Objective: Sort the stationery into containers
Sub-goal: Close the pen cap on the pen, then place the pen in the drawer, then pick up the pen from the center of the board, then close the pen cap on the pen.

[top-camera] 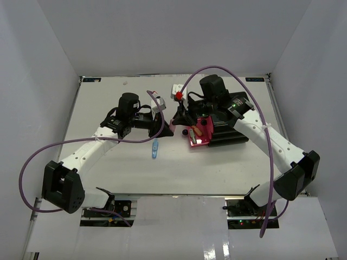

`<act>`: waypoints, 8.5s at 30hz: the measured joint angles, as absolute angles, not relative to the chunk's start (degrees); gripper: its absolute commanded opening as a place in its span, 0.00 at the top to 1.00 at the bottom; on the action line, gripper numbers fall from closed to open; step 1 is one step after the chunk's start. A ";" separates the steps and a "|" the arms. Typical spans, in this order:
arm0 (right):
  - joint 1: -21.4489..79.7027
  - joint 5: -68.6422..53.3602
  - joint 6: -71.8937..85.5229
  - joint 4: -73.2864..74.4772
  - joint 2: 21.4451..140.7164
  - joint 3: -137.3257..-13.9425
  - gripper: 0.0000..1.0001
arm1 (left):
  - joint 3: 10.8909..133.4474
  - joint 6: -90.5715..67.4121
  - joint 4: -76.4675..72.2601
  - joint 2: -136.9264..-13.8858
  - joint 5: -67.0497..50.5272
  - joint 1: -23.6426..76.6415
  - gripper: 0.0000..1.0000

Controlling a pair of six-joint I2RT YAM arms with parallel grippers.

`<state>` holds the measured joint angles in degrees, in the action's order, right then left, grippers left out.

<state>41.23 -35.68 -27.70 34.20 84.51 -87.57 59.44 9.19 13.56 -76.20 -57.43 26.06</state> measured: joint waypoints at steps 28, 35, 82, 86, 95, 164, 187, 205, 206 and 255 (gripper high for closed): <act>42.11 -33.36 -25.43 33.23 84.42 -87.92 0.92 | 59.18 11.35 14.72 -75.16 -55.96 26.04 0.76; 43.72 -33.15 -23.05 33.06 84.23 -87.02 0.92 | 58.50 9.65 10.48 -73.49 -56.99 26.00 0.57; 41.91 6.42 -8.86 35.97 96.88 -80.14 0.92 | 42.17 -0.58 5.06 -61.10 -7.44 24.93 0.02; 41.28 7.92 -6.96 38.11 99.81 -81.08 0.92 | 42.15 -0.73 5.63 -61.10 -4.91 24.93 0.02; 39.48 10.72 -4.14 40.21 105.38 -87.48 0.69 | 42.15 -0.95 6.00 -61.10 -2.66 24.93 0.02; 38.59 8.84 -0.56 9.63 39.42 -38.98 0.10 | 47.81 -33.80 20.62 -87.31 16.75 38.50 0.30; 38.59 7.31 -0.56 9.19 40.86 -38.54 0.09 | 45.65 -37.45 22.50 -87.35 16.08 41.12 0.42; 38.59 6.24 -0.56 9.17 41.52 -38.54 0.08 | 45.30 -32.80 21.47 -85.80 16.86 41.10 0.87; 38.59 5.93 -0.54 9.17 41.58 -38.54 0.08 | 45.30 -31.70 21.15 -85.25 16.86 41.12 0.87; 38.59 -20.56 23.88 -0.19 72.07 -61.73 0.35 | 41.69 12.64 -4.71 -57.04 -11.25 41.12 0.83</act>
<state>38.59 -20.56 23.88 -0.19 72.07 -61.73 41.69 12.64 -4.71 -57.04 -11.25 41.12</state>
